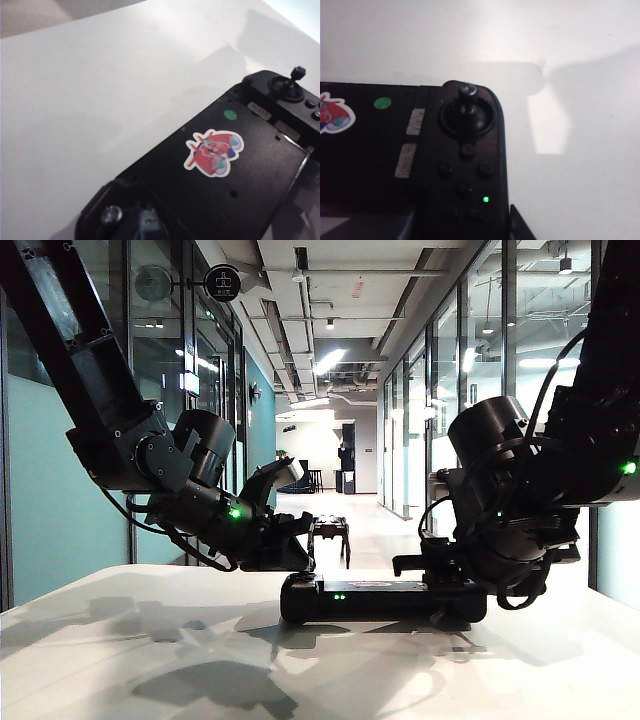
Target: Push the left joystick on the remote control sitting on the white table forward to make the robot dog walk in a straight line until it approaches the door.
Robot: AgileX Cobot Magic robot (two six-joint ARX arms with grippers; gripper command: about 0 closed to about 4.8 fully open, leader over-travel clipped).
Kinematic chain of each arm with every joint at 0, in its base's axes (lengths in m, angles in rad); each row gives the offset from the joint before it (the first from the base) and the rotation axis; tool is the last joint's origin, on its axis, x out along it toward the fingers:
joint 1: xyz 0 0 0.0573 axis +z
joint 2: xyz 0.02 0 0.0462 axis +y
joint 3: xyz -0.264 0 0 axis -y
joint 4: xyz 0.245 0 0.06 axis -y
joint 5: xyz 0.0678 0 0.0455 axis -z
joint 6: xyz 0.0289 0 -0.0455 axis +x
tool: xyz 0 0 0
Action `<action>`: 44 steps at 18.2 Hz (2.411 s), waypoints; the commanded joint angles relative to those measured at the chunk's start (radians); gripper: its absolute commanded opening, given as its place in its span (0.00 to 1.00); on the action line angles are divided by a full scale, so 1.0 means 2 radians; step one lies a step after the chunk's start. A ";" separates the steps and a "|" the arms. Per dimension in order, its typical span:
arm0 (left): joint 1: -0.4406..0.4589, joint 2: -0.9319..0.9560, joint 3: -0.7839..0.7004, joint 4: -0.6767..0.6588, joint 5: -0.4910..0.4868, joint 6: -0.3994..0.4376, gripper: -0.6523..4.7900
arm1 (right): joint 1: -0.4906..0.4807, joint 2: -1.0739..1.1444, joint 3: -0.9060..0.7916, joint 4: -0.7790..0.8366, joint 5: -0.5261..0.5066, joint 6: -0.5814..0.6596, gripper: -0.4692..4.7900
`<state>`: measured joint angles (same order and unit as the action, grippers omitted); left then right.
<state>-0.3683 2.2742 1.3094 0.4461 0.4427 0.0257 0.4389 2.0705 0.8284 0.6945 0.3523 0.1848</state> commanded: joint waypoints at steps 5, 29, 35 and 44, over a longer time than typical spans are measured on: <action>0.001 0.000 0.002 0.006 0.003 0.000 0.11 | -0.001 -0.002 0.001 0.003 0.004 -0.001 0.43; 0.002 -0.094 0.002 -0.171 0.010 0.024 0.11 | -0.001 -0.002 0.001 0.003 0.004 -0.001 0.43; 0.002 -0.179 0.002 -0.257 -0.028 0.010 0.11 | -0.001 -0.005 0.001 0.002 0.000 -0.016 0.69; 0.002 -0.262 0.002 -0.297 -0.100 0.005 0.11 | -0.001 -0.135 -0.043 -0.065 0.001 -0.016 0.44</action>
<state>-0.3626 1.7649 1.3090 -0.1379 0.2466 0.0475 0.4381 1.8297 0.7547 0.5560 0.3485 0.1558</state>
